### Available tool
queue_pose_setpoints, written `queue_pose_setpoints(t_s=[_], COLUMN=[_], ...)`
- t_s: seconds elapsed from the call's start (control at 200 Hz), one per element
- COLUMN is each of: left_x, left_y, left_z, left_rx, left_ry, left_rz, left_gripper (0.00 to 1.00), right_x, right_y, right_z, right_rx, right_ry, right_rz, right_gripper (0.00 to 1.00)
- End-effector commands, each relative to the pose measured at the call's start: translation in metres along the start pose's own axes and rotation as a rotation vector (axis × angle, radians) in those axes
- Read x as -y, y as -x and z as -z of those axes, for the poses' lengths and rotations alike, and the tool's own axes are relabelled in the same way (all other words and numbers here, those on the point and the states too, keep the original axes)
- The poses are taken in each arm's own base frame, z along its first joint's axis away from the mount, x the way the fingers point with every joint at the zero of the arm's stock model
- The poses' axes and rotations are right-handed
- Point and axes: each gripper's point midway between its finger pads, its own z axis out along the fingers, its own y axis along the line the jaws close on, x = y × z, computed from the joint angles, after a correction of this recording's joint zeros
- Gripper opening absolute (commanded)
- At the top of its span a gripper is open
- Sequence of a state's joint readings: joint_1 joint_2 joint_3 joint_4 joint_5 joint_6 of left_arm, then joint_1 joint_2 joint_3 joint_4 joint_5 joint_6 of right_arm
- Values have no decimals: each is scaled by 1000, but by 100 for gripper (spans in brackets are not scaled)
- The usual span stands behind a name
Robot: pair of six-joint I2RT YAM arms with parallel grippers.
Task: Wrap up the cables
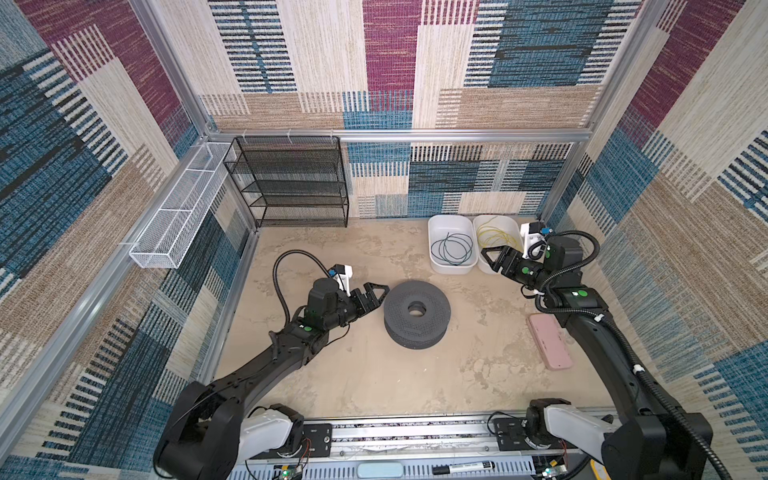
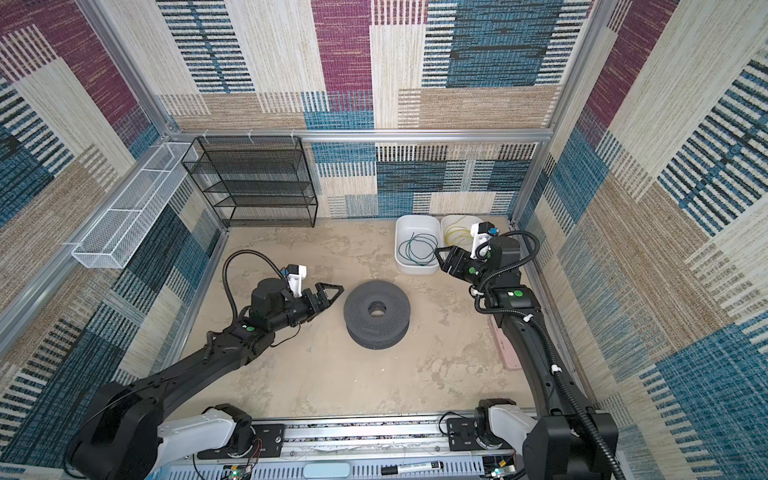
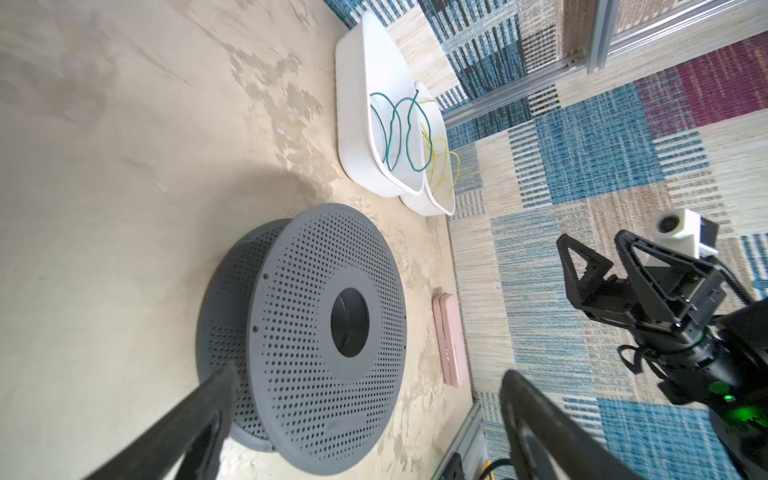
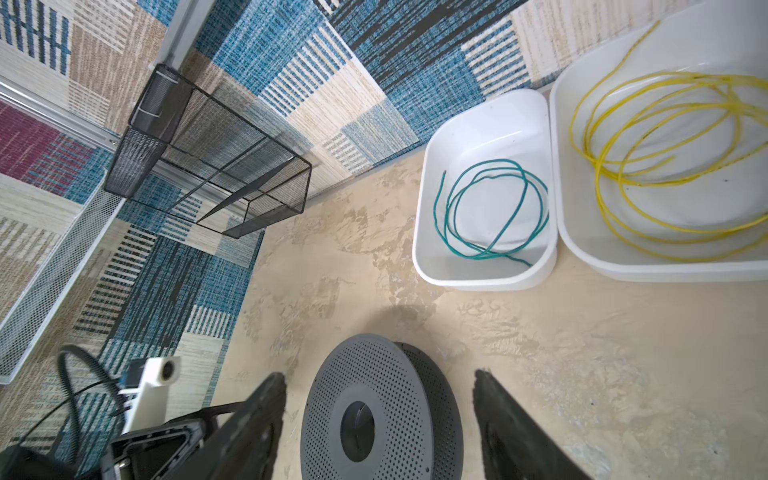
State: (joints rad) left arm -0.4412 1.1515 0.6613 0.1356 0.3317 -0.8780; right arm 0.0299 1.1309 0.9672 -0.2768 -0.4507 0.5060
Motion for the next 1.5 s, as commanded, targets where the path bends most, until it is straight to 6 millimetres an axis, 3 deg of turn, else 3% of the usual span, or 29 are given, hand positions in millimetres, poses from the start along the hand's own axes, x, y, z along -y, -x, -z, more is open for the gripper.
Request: queue_pose_setpoints(t_s=[0.0, 0.12, 0.24, 0.366, 0.551, 0.656, 0.716, 0.786, 0.926, 1.097, 1.222, 1.492], left_x=[-25, -9, -10, -19, -35, -50, -54, -58, -65, -69, -69, -53], left_y=[0, 26, 53, 77, 114, 132, 138, 138, 134, 122, 110, 103], left_z=[29, 52, 59, 60, 63, 69, 70, 69, 64, 38, 23, 25], left_rx=[-31, 27, 140, 279, 336, 346, 325, 309, 265, 155, 74, 55], left_ry=[239, 314, 385, 355, 173, 144, 158, 174, 215, 149, 109, 47], left_rz=[-112, -221, -225, -86, 117, 166, 166, 153, 125, 165, 199, 187], left_gripper=[100, 100, 100, 94, 86, 76, 82, 95, 97, 75, 69, 66], right_x=[-8, -37, -46, -31, 6, 18, 21, 26, 34, 41, 45, 58], right_y=[13, 16, 14, 7, 2, -4, -8, -8, -14, -33, -35, -34], right_z=[-2, -18, -58, -95, -124, -145, -157, -167, -189, -210, -218, -231], right_rx=[51, 16, -76, -118, -122, -189, -227, -233, -284, -338, -337, -349], right_ry=[20, 121, -16, -169, -342, -383, -381, -397, -405, -445, -456, -514], right_rz=[16, 73, 210, 294, 346, 363, 375, 375, 377, 396, 387, 404], right_gripper=[72, 62, 51, 35, 18, 18, 22, 26, 38, 39, 38, 34])
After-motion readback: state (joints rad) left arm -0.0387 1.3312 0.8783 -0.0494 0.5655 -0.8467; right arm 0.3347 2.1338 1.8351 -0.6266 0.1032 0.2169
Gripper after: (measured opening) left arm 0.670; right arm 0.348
